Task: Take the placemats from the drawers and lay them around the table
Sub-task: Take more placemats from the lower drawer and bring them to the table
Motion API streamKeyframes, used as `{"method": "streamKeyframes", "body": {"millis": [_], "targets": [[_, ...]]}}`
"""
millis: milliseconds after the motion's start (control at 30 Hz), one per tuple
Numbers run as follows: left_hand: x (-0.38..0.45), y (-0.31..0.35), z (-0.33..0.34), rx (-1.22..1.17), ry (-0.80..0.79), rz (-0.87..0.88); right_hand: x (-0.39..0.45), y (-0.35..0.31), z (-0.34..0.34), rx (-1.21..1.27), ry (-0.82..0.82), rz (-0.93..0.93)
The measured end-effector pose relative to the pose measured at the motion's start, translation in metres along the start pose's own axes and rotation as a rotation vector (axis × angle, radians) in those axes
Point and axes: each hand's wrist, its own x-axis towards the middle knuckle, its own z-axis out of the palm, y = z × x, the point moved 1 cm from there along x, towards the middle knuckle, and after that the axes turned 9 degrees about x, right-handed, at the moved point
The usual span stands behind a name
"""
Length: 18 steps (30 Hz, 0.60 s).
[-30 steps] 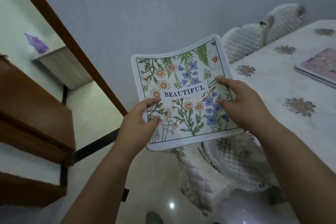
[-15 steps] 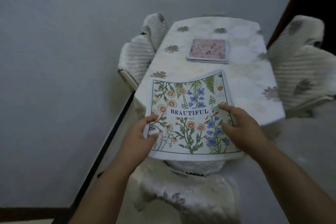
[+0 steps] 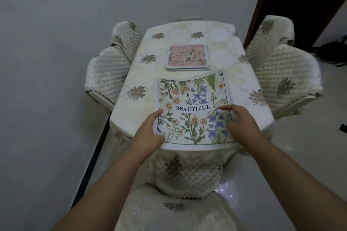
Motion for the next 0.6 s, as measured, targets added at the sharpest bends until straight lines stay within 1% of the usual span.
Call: {"method": "streamKeyframes", "body": {"millis": [133, 167, 233, 267, 367, 433, 500, 600], "targets": [[0.069, -0.007, 0.007, 0.033, 0.043, 0.037, 0.058, 0.017, 0.01, 0.236, 0.094, 0.118], [0.088, -0.015, 0.011, 0.034, 0.045, 0.042, 0.072, 0.026, 0.015, 0.252, 0.107, 0.125], [0.123, -0.036, 0.025, 0.05, 0.026, 0.033, 0.095, 0.053, 0.026, 0.21, 0.119, 0.143], [0.137, -0.05, 0.033, 0.083, 0.009, -0.002, 0.101, 0.069, 0.033, 0.162, 0.095, 0.171], [0.163, -0.097, 0.06, 0.236, -0.083, -0.131, 0.098, 0.114, 0.05, -0.025, 0.008, 0.337], [0.167, -0.119, 0.077, 0.244, -0.122, -0.128, 0.09, 0.137, 0.061, -0.037, -0.009, 0.4], [0.17, -0.133, 0.087, 0.208, -0.072, -0.117, 0.087, 0.151, 0.071, -0.028, 0.02, 0.397], [0.176, -0.142, 0.094, 0.108, 0.018, -0.191, 0.089, 0.167, 0.08, 0.062, 0.132, 0.42]]}}
